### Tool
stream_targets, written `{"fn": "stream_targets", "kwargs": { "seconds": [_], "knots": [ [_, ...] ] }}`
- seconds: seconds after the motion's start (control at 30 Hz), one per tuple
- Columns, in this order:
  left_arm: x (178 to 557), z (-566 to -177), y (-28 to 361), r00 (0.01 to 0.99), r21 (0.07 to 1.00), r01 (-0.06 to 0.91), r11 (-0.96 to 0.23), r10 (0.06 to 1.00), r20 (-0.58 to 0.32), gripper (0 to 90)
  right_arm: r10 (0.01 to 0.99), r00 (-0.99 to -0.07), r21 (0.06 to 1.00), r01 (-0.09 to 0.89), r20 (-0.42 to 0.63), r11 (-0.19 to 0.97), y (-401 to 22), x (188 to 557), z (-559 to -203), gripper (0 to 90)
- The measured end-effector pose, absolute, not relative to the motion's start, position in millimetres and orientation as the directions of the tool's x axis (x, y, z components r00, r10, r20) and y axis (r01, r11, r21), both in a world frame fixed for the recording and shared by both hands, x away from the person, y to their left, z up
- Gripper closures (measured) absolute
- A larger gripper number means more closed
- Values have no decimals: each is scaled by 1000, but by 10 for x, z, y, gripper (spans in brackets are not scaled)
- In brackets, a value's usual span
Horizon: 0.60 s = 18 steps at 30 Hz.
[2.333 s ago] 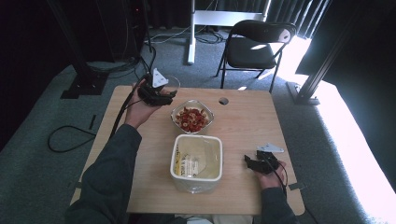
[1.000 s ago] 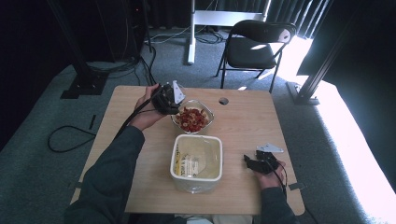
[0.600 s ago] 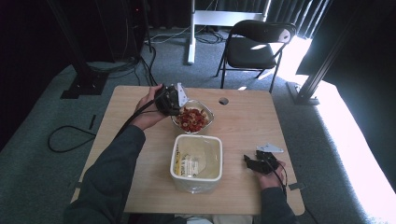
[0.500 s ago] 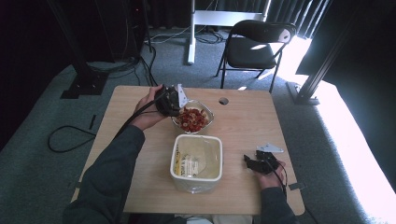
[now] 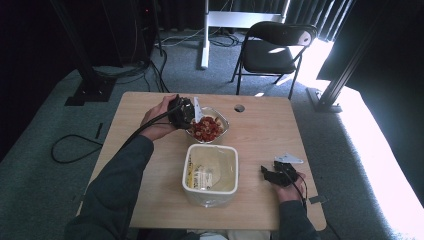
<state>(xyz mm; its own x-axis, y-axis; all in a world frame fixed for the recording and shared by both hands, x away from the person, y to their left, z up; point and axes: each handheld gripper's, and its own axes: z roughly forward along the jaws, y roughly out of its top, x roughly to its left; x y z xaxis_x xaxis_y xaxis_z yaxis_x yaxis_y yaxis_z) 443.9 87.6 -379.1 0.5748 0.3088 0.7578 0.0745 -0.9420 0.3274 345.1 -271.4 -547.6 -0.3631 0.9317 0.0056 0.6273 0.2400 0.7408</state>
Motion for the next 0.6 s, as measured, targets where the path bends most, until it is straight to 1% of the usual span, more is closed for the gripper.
{"fn": "stream_targets", "kwargs": {
  "seconds": [0.2,0.33,0.6],
  "knots": [
    [4414,-3748,828,560,297,55,-953,276,782,351,931,-364,742,625,5,240,-2711,3454,-5478,366],
    [4400,-3778,799,550,234,54,-971,225,804,351,931,-364,743,625,5,240,-2711,3454,-5478,366],
    [4384,-3761,741,536,189,37,-981,179,825,351,931,-365,743,624,5,241,-2710,3455,-5479,366]
  ]
}}
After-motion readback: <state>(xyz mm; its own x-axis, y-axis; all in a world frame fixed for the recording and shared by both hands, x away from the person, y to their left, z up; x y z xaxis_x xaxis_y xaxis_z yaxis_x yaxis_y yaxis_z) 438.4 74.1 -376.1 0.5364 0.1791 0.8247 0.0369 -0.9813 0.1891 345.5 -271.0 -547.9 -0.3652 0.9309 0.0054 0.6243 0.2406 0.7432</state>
